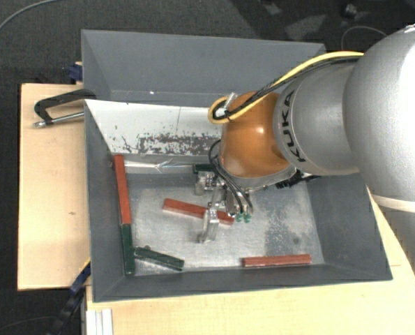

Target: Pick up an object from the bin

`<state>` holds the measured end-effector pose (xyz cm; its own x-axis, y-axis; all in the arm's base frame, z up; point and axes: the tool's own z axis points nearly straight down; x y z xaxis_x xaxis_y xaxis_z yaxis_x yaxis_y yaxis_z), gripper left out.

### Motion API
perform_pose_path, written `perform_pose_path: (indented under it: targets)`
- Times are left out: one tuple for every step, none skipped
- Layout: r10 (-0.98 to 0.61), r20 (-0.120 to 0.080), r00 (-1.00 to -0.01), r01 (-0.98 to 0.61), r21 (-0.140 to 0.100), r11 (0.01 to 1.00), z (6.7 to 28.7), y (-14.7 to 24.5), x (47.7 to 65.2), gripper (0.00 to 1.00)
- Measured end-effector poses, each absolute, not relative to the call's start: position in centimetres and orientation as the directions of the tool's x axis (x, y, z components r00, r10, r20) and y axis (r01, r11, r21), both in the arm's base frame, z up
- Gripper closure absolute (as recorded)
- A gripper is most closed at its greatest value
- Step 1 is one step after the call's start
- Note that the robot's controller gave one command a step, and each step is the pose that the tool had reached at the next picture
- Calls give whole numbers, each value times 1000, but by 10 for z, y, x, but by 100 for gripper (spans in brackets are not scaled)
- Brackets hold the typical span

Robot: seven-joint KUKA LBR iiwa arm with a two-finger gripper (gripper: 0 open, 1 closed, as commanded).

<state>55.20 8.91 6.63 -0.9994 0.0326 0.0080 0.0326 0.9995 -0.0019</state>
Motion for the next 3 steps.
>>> perform_pose_path:
  targets:
    - [31,-1,-1000,31,1,1000,71,91,555,100]
    - [-6,-13,-1000,-6,3,1000,168,105,558,100]
    - [-6,-15,-1000,-6,4,1000,311,119,541,100]
